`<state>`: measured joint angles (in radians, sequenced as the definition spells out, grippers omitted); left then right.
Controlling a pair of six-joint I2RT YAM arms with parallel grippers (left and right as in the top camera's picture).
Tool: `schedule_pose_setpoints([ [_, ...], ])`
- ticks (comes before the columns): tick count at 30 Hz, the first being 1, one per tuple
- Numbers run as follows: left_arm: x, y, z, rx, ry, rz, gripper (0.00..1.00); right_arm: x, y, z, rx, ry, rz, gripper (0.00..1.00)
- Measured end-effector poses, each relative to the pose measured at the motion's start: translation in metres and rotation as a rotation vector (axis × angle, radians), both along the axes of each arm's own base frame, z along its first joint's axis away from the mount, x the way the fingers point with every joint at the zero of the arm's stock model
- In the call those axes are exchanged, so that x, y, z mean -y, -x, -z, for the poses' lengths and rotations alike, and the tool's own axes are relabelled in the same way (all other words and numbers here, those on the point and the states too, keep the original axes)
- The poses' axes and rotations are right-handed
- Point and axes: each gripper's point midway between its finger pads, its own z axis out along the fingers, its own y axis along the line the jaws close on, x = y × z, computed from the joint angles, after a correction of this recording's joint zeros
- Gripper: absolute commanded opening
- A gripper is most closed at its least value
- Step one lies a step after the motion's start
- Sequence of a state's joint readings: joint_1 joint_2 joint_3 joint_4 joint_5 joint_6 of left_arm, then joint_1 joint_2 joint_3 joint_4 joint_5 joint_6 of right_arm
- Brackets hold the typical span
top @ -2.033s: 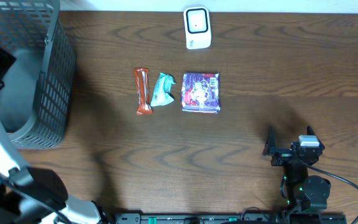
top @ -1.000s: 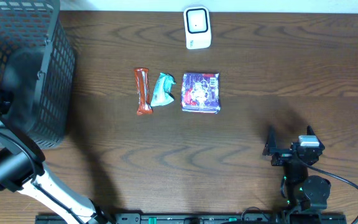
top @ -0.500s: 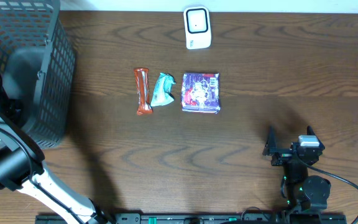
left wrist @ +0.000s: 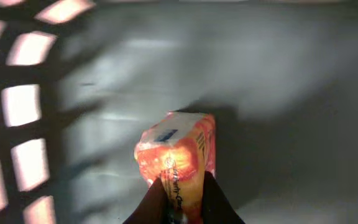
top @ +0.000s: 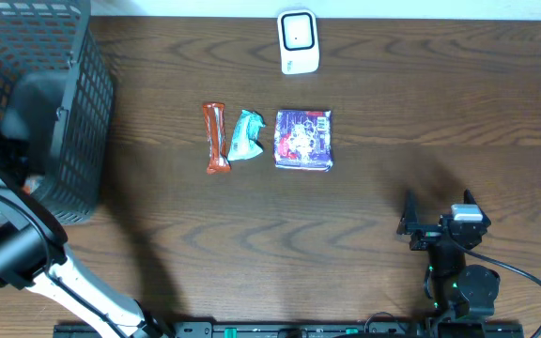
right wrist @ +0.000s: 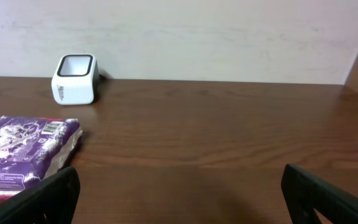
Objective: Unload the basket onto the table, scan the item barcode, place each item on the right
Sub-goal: 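Reach the left gripper into the basket and grasp the small orange box, then carry the small orange box out and lower it beside the orange bar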
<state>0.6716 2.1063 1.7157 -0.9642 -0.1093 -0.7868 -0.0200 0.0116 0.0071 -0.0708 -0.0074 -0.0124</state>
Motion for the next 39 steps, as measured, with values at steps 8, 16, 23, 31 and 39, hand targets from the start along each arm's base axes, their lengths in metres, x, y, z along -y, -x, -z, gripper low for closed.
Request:
schedule_pose_setpoints([
  [8,0.006,-0.047,-0.144,0.38,-0.228,0.144,0.07,0.0,0.0,0.0,0.0,0.0,0.0,0.99],
  [16,0.079,-0.045,-0.325,0.737,-0.529,0.374,0.07,0.0,0.0,0.0,0.0,0.0,0.0,0.99],
  [23,0.166,-0.051,-0.37,0.86,-0.563,0.662,0.07,0.0,0.0,0.0,0.0,0.0,0.0,0.99],
  [31,0.285,-0.083,-0.36,0.923,-0.461,1.114,0.07,0.0,0.0,0.0,0.0,0.0,0.0,0.99],
  [39,0.349,-0.104,-0.272,0.703,-0.272,1.377,0.08,0.0,0.0,0.0,0.0,0.0,0.0,0.99],
])
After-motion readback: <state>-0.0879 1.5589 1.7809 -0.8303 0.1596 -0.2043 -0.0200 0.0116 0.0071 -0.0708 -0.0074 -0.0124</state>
